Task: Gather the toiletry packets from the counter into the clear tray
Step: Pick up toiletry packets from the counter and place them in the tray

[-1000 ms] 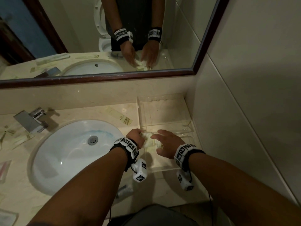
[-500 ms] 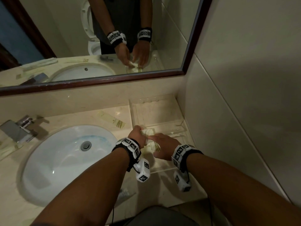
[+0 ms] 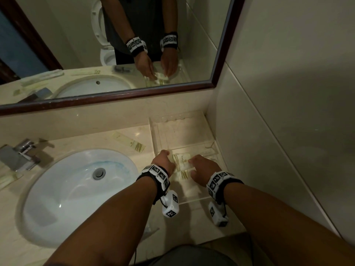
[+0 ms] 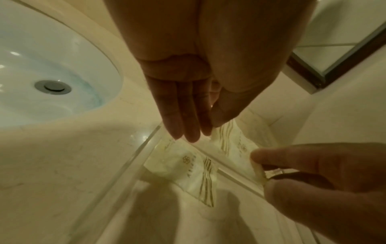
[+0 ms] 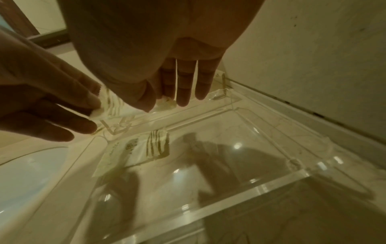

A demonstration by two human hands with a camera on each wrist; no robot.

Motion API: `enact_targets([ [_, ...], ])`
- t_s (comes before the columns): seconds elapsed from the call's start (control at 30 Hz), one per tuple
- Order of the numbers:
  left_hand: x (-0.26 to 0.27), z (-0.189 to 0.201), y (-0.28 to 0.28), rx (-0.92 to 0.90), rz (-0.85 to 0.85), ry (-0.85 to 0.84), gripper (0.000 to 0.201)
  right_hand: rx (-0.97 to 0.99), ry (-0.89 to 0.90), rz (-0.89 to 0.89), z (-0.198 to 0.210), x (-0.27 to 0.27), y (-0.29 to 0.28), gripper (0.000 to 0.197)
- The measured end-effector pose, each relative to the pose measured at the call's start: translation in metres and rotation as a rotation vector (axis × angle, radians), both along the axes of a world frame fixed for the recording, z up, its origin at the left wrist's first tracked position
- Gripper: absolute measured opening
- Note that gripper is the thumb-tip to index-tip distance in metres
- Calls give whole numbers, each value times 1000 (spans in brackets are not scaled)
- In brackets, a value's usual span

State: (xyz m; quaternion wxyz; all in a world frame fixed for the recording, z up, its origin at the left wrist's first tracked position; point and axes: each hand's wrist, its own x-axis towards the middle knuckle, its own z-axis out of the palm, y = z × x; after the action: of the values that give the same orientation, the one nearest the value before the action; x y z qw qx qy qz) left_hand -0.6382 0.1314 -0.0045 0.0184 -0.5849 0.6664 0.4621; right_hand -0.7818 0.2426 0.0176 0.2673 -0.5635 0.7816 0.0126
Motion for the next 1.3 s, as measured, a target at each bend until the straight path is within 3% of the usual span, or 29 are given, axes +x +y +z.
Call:
enact_targets([
  [0.1,-1,1,2,-42,-110,-81,53,58,87,-18,-5,-4,1,41],
  [0.3,-7,-3,8,-147,-486,-222,42,153,255,-5,-20,-16,13,36],
  [0.47,-16,-4,13,-196,-694,-285,39,166,300,13,-30,-20,17,34],
  [0.67,-25,-6,17,-158,-742,-280,43,166,281,-5,-35,-19,19,37],
  [0.8,-30,-9,19,-154,-781,-260,44,173,248,-24,-38,-19,23,49],
  [1.0,-36,-14,24,-143,-885,-290,47,34,279,-3,-37,-18,22,47],
  [1.17,-36,-17,28,-141,-956,-374,38,171,135,64,-44,-15,22,64],
  [1.3,-36,-19,28,-161,-980,-376,43,239,155,117,-53,-12,22,77],
])
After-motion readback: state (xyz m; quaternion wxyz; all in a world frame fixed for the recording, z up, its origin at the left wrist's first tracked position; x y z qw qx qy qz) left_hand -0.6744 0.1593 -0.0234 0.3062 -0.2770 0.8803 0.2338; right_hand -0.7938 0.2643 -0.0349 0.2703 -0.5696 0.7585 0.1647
